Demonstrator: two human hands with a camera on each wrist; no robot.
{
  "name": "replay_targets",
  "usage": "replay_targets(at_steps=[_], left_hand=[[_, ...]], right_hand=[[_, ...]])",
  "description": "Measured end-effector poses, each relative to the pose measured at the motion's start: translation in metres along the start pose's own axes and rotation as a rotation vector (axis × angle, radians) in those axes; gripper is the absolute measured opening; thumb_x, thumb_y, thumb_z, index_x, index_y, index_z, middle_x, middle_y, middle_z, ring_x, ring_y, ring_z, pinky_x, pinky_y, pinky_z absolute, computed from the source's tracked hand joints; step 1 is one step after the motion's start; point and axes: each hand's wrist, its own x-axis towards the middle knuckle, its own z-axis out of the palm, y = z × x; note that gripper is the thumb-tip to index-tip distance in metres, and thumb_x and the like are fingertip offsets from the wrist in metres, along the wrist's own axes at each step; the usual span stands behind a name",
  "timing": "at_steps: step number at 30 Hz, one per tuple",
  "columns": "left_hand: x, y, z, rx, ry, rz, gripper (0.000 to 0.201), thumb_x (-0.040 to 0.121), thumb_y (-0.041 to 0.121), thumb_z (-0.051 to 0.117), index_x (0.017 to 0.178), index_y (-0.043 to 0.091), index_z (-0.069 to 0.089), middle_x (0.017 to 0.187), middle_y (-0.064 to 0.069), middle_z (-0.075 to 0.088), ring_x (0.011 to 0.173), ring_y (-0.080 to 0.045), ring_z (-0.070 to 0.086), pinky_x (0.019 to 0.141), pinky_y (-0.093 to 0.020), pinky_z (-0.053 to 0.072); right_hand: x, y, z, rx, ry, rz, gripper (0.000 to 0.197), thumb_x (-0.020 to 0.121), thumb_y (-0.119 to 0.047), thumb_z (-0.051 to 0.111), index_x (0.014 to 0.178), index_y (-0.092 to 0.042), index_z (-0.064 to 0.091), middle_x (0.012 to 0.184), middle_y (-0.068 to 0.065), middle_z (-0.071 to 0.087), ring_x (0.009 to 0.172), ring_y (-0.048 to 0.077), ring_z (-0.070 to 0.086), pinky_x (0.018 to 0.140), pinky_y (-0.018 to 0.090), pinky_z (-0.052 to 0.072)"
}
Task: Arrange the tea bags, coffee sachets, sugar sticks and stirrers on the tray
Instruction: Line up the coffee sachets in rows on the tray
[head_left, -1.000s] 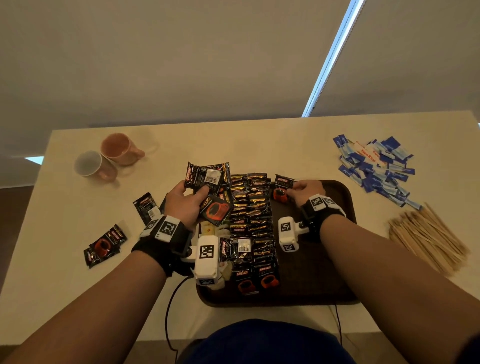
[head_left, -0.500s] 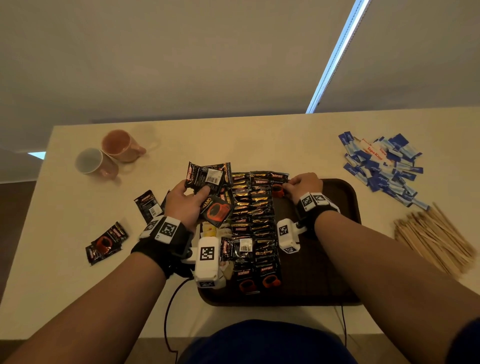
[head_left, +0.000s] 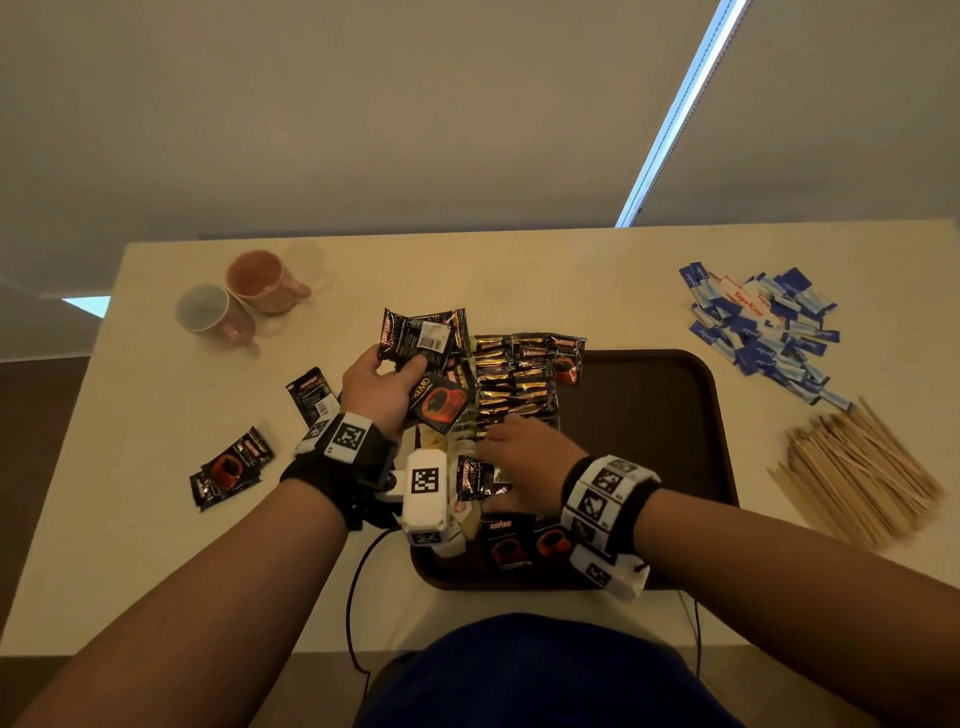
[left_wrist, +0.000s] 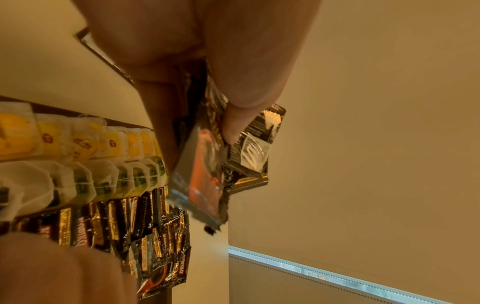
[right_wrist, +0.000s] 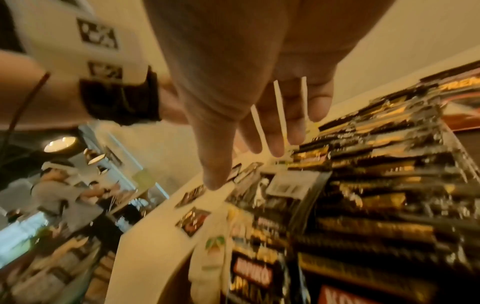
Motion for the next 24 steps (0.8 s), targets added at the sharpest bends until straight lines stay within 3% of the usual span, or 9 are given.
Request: replay_targets(at_steps=[4,11,15,19,22,24], left_hand=[[-0.004,-0.005,-0.009,-0.002,0.003,0.014,0.016,0.091,0.01,0.069,0.104,0.019,0.069,0.097,-0.008,0.076,0.082,-0.026,0.075,0.073,-0.046,0.061],[-0.012,-0.012,-0.018,-0.023,0.008,0.018,0.017,0.091,0.009,0.069,0.103,0.02,0.068,0.095,-0.005,0.075,0.078,-0.021,0.075,0.064,-0.036,0.059],[-0.014,-0.013,-0.021,-0.038,-0.002,0.011,0.018,0.091,0.008,0.069,0.102,0.021,0.068,0.098,-0.006,0.076,0.083,-0.024,0.075,0.07,-0.041,0.06],[-0.013,-0.011,-0.02,-0.028,0.003,0.005,0.018,0.09,0.009,0.07,0.102,0.022,0.068,0.101,-0.008,0.075,0.087,-0.027,0.075,0.071,-0.042,0.06],[-0.011,-0.008,-0.016,-0.02,-0.004,0.009,0.018,0.09,0.009,0.07,0.102,0.022,0.069,0.1,-0.009,0.076,0.086,-0.028,0.075,0.073,-0.044,0.061],[-0.01,-0.005,-0.013,-0.019,-0.012,0.015,0.02,0.09,0.009,0.07,0.106,0.02,0.069,0.099,-0.009,0.076,0.085,-0.028,0.075,0.074,-0.045,0.061]], right_hand=[[0.006,-0.011,0.019,-0.166,-0.041,0.012,0.076,0.085,-0.056,0.065,0.142,-0.013,0.041,0.138,0.007,0.047,0.125,0.027,0.041,0.105,0.043,0.04],[0.008,-0.016,0.023,-0.133,0.012,0.068,0.06,0.093,-0.04,0.061,0.142,-0.011,0.04,0.137,0.008,0.049,0.124,0.027,0.043,0.103,0.04,0.041],[0.004,-0.014,0.022,-0.104,0.089,0.1,0.052,0.095,-0.038,0.053,0.14,-0.013,0.043,0.131,0.006,0.054,0.118,0.025,0.046,0.1,0.039,0.042],[0.004,-0.01,0.019,-0.127,0.084,0.099,0.041,0.096,-0.022,0.055,0.136,-0.013,0.048,0.128,0.005,0.057,0.116,0.024,0.047,0.1,0.038,0.042],[0.003,-0.003,0.009,0.02,0.203,0.144,0.033,0.094,-0.01,0.057,0.127,-0.016,0.056,0.117,0.003,0.063,0.108,0.022,0.053,0.095,0.037,0.047],[-0.002,0.009,-0.008,0.304,0.351,0.277,0.029,0.096,-0.007,0.054,0.123,-0.017,0.057,0.108,0.001,0.064,0.096,0.019,0.06,0.084,0.033,0.054]])
